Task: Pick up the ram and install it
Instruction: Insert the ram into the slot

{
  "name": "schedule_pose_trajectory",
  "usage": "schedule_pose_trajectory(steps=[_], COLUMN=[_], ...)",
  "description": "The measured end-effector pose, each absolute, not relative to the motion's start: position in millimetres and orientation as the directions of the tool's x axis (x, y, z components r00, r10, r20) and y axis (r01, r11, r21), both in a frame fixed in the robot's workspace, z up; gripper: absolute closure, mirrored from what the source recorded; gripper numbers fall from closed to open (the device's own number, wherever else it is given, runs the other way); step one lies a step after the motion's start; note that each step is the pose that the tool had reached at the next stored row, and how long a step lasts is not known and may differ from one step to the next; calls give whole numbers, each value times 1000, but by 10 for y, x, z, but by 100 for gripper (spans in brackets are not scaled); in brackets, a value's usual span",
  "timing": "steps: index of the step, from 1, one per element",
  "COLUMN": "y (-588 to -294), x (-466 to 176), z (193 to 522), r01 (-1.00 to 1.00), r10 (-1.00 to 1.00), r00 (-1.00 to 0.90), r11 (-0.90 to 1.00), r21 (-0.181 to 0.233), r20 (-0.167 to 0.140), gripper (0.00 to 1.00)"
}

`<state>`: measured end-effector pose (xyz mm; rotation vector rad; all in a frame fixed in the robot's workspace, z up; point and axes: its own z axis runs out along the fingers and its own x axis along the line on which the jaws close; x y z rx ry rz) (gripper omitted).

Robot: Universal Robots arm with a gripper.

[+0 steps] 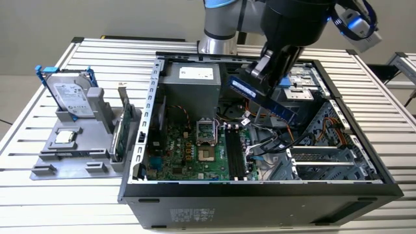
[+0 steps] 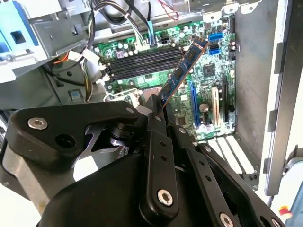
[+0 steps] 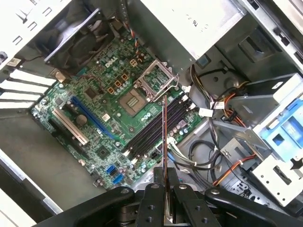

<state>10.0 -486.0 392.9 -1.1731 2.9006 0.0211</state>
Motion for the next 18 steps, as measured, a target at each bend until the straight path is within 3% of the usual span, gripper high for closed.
schedule_pose_trajectory(steps=[18], y=[-4860], x=[110], z=[3917], r01=[-537], r10=[-537], r00=[-843], r11=[843], r21=[8], r20=[-17], gripper=[100])
